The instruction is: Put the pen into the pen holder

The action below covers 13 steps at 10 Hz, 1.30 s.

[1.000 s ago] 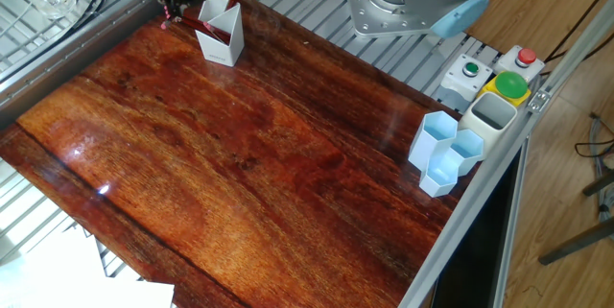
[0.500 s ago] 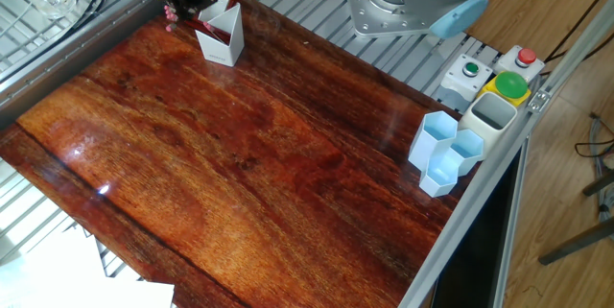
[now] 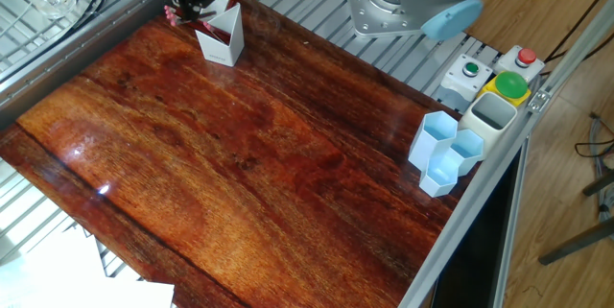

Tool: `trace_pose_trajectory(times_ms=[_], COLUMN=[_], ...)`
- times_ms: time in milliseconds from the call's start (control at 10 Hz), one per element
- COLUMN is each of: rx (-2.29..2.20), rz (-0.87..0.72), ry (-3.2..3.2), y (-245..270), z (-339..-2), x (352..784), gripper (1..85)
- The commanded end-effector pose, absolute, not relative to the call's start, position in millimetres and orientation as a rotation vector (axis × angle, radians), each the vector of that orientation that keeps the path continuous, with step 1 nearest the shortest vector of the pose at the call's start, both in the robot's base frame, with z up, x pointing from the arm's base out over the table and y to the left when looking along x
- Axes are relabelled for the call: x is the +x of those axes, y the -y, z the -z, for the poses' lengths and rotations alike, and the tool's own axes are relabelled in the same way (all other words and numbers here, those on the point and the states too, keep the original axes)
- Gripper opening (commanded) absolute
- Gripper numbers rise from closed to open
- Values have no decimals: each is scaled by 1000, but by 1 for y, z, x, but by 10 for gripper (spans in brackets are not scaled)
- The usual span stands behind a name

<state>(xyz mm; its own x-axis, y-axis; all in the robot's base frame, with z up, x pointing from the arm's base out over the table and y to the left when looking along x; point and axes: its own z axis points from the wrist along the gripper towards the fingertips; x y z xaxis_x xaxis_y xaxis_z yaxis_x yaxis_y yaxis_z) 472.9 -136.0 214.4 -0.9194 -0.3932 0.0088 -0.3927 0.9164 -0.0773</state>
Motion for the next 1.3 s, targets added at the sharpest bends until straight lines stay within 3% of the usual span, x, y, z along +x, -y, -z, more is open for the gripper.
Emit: trace_pose_trajectory(times_ms=[0,600,900,1200], rx=[-629,-571,-516,-517], rz=[82,111,194,-16], ry=[-2982,-3044,-2998,-2979], y=[139,153,165,148], z=[-206,-194,-196,-196], x=[479,463,478,460], gripper=[10,10,10,10])
